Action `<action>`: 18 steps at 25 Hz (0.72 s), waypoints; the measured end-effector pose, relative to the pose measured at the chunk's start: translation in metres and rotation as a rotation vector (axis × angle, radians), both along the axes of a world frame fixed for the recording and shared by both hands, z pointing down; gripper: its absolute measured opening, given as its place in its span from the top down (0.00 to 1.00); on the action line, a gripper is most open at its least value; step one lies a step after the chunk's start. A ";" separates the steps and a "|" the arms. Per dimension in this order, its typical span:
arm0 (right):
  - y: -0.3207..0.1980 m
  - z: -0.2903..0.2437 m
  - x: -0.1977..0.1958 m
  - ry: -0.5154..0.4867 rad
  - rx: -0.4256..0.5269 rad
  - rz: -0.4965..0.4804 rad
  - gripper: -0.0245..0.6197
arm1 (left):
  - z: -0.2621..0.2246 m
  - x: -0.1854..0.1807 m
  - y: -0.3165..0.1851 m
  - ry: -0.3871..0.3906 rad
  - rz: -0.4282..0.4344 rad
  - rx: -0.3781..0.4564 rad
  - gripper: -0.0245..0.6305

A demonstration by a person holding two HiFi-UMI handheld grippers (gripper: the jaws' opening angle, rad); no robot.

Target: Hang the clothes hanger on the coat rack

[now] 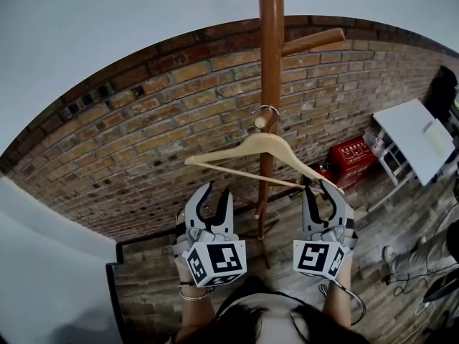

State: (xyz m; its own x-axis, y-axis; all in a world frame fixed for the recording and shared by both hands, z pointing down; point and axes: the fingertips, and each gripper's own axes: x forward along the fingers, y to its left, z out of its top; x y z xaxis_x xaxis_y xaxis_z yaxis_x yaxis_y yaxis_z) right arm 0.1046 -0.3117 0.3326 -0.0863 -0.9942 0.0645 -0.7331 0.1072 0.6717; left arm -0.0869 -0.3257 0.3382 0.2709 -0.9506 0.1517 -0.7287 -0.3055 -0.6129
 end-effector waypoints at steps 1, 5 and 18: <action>0.003 0.001 0.000 -0.002 -0.003 -0.002 0.74 | 0.001 0.000 0.003 0.002 0.002 -0.001 0.73; 0.011 0.001 -0.002 -0.011 0.001 -0.009 0.74 | 0.001 0.001 0.013 0.014 0.007 -0.002 0.74; 0.049 0.008 -0.007 -0.086 -0.009 -0.040 0.74 | 0.008 0.004 0.052 0.072 0.023 -0.012 0.81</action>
